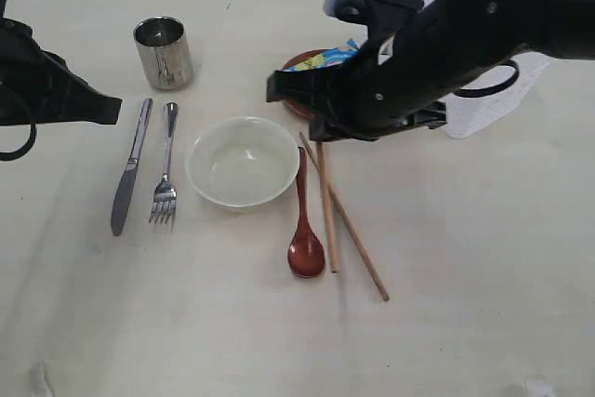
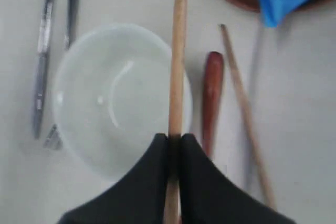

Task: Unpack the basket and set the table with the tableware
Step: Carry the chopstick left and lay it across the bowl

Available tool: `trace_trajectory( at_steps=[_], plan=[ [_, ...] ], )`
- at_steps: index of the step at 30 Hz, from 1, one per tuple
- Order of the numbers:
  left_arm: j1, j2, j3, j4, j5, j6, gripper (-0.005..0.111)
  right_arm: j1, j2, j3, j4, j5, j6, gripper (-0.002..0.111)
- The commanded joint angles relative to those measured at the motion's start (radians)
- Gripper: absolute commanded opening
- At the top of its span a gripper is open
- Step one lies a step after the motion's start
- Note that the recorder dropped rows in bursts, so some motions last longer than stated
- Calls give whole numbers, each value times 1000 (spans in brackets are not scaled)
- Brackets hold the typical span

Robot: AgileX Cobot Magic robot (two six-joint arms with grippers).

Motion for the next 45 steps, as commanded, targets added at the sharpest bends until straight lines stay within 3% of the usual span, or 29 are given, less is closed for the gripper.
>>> trace_trajectory(
  at_steps=[1,9,18,39,43,45],
  plan=[
    [3,-5,5,4,-1,0,0,63,73,-117,35,-31,58,0],
    [3,-5,5,4,-1,0,0,102,287,-311,35,-39,173,0],
    [3,-5,5,4,-1,0,0,102,406,-316,29,-112,232,0],
    [3,-5,5,4,-1,0,0,92,411,-316,4,-124,234,0],
    [3,-5,5,4,-1,0,0,92,411,-316,4,-120,251,42],
    [3,-5,5,4,-1,0,0,92,411,-316,4,-120,251,49]
  ],
)
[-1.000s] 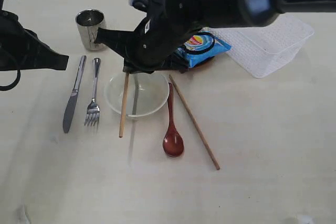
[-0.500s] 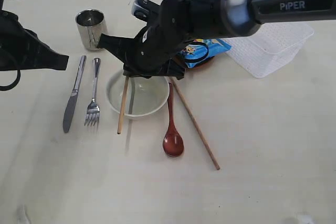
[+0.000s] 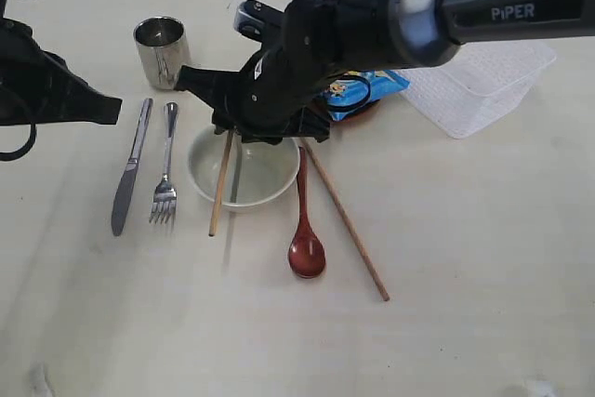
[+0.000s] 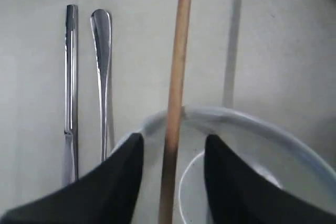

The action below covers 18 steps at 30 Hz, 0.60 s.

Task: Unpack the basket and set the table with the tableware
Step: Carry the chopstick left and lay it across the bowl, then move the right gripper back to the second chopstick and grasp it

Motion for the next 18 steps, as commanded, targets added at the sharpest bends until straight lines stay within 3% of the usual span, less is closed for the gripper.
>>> trace_trajectory(
  at_steps=[1,7,11,18],
  plan=[
    [3,-5,5,4,-1,0,0,-7,-1,-1,-10,7,5,49],
    [3,-5,5,4,-1,0,0,-7,-145,-1,-23,60,-107,49],
    [3,-5,5,4,-1,0,0,-7,-268,-1,-166,155,-85,49],
    [3,-5,5,4,-1,0,0,-7,-376,-1,-503,529,11,49]
  ],
)
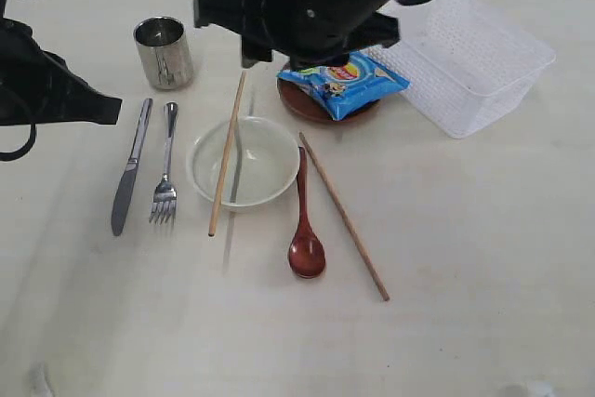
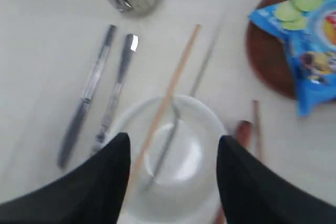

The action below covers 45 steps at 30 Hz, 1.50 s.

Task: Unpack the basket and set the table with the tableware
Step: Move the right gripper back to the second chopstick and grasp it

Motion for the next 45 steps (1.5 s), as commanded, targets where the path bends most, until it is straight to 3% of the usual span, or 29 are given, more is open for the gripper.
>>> trace_trajectory(
  at_steps=[1,4,19,30,37,45],
  plan=[
    [3,-5,5,4,-1,0,0,-7,-35,-1,-205,304,25,49],
    [3,-5,5,4,-1,0,0,-7,-16,24,-229,371,-17,49],
    [3,-5,5,4,-1,0,0,-7,146,185,-82,105,-257,49],
    [3,-5,5,4,-1,0,0,-64,193,198,-22,75,-320,49],
    [3,-5,5,4,-1,0,0,-64,193,268,-14,-32,-327,49],
    [3,-5,5,4,-3,0,0,-64,194,281,36,-39,-352,49]
  ],
)
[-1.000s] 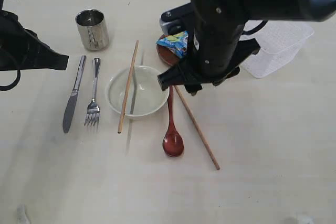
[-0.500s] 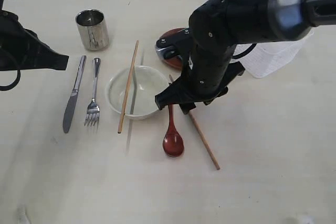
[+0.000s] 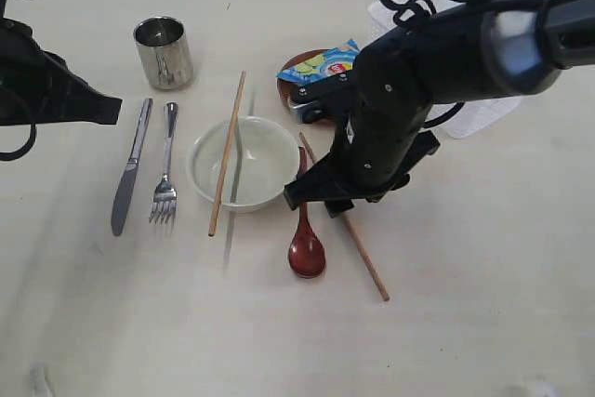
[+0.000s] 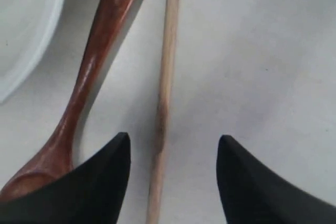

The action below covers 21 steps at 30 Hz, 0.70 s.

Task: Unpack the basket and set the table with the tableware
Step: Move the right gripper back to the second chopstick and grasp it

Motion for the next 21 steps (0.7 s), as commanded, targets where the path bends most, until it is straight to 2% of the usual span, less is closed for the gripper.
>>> trace_trajectory(
  at_steps=[1,21],
  plan=[
    [3,-5,5,4,-3,0,0,-6,2,4,34,-14,-27,49],
    [3,-5,5,2,-3,0,0,-6,2,63,39,-50,-25,47]
  ],
)
